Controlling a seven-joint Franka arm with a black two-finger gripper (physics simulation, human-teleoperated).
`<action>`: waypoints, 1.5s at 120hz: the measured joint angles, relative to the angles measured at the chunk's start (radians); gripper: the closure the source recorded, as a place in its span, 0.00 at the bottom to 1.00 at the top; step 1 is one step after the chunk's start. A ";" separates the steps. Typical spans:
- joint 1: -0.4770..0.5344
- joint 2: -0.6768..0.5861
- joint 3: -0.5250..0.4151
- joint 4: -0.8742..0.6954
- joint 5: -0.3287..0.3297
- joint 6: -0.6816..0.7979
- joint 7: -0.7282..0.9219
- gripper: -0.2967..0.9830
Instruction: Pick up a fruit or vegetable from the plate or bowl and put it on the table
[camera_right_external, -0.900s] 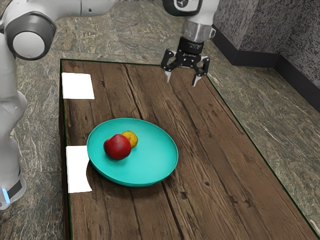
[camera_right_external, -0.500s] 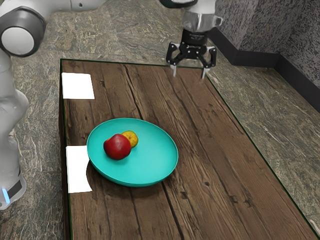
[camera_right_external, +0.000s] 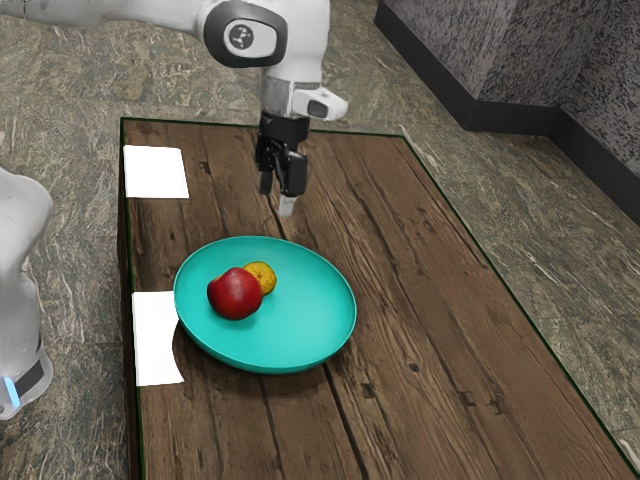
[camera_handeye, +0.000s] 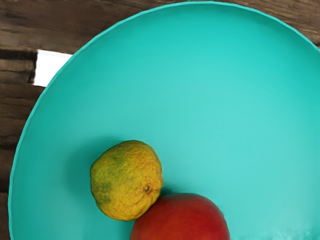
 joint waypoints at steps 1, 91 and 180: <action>0.000 0.000 -0.003 -0.003 -0.002 0.003 0.014 0.23; 0.067 -0.116 -0.104 -0.303 -0.103 0.075 0.763 0.23; 0.082 -0.048 -0.119 -0.315 -0.164 0.125 0.989 0.23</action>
